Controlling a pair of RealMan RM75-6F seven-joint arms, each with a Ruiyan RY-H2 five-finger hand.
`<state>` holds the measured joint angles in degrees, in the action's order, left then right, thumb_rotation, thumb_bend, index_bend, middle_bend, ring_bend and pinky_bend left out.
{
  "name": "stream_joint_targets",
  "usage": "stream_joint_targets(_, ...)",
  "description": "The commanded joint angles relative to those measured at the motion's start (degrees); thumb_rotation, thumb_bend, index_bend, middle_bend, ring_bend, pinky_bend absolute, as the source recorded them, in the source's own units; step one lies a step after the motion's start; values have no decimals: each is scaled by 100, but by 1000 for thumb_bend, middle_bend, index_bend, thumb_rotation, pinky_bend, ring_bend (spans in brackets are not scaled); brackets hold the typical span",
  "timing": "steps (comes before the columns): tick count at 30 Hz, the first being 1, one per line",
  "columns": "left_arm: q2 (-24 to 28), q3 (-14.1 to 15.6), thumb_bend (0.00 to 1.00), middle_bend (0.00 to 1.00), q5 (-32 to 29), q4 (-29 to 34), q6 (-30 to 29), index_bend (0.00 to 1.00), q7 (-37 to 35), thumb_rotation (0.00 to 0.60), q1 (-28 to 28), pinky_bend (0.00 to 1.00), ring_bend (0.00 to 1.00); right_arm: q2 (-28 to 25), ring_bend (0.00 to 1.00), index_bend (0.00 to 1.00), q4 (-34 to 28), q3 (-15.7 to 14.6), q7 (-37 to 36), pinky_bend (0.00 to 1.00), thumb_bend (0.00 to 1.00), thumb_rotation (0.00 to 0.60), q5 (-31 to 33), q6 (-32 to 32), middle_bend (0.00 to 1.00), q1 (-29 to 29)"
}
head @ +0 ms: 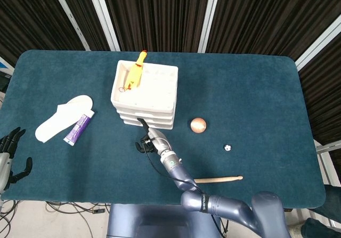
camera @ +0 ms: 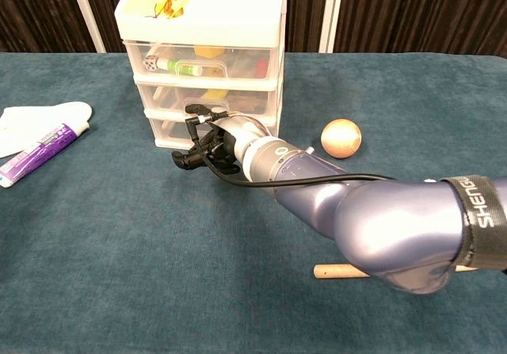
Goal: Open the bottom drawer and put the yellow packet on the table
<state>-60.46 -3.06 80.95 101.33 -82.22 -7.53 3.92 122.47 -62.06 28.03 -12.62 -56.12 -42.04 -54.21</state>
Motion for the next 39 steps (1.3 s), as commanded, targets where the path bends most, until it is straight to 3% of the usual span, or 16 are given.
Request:
stream_joint_targets(1,1,1,512,0,-2,0,5,22,1,600,1,0,0,2,981,0,12,-7,-9,1000,510,600,-5,13,897,-9)
stream_joint_targets(17,1,1,512,0,-13,2,18,22,12,600,5,0,0,-94,981,0,-188,-135,-57,1000,509,600,-91,50,895,41)
stream_joint_targets(39,0,4,512,0,-25,-5,31,22,18,600,6,0,0,-238,979,0,-732,-541,28,1000,510,600,-200,-30,891,318)
